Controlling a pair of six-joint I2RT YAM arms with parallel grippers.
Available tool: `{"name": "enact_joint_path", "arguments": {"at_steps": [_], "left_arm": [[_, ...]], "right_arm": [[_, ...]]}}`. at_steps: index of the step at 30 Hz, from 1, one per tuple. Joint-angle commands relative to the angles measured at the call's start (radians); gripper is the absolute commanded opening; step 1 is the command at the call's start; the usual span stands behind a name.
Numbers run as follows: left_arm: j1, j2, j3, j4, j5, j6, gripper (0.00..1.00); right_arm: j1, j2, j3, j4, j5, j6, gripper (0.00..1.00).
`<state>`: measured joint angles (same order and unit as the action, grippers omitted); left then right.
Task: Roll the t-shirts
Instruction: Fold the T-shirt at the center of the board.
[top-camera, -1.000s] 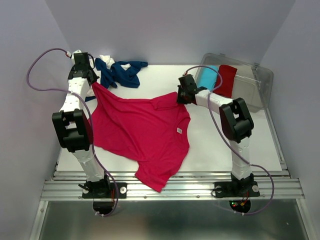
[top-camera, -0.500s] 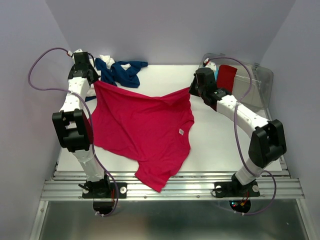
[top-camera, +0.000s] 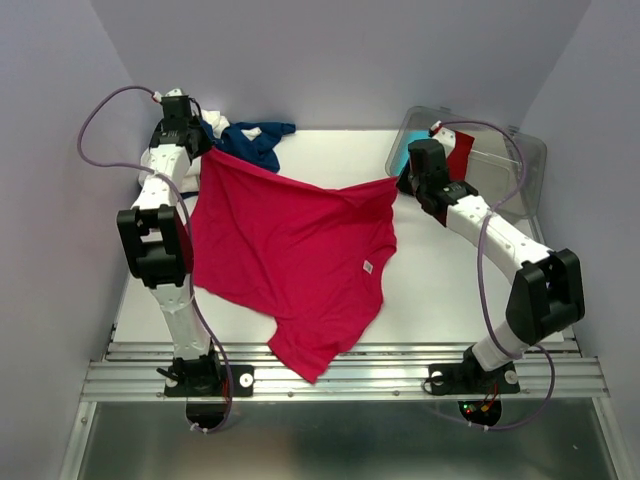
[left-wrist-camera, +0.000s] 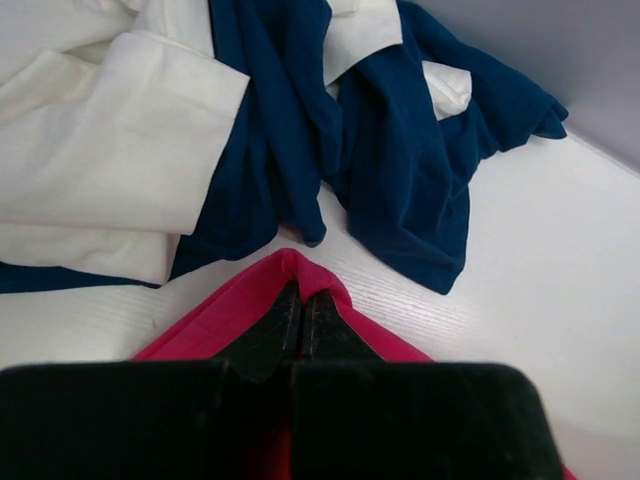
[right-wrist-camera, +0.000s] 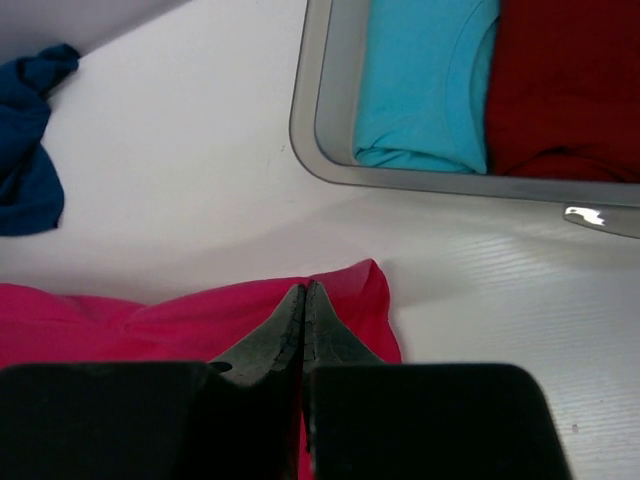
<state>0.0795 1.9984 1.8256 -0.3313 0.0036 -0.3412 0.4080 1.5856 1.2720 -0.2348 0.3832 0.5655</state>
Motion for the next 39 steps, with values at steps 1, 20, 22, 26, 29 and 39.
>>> {"name": "enact_joint_path", "arguments": {"at_steps": [1,20,22,26,29,39], "left_arm": [[-0.01,0.019,0.101,0.034,0.048,-0.016,0.0],[-0.11,0.157,0.273,0.026,0.079,-0.032,0.0],[-0.11,0.169,0.287,0.026,0.076,-0.036,0.0],[-0.11,0.186,0.308,0.026,0.059,-0.035,0.0],[-0.11,0.209,0.334,0.021,0.047,-0.028,0.0],[-0.11,0.306,0.442,0.008,0.061,-0.013,0.0]], "right_arm": [[-0.032,-0.061,0.004,0.028,0.065,0.01,0.01],[-0.041,-0.13,0.064,-0.201,0.194,0.014,0.01],[-0.041,-0.125,0.078,-0.216,0.2,0.013,0.01],[-0.041,-0.092,0.102,-0.218,0.229,0.005,0.01],[-0.051,-0.064,0.125,-0.218,0.255,0.001,0.01],[-0.097,0.039,0.178,-0.218,0.243,-0.007,0.01]]}}
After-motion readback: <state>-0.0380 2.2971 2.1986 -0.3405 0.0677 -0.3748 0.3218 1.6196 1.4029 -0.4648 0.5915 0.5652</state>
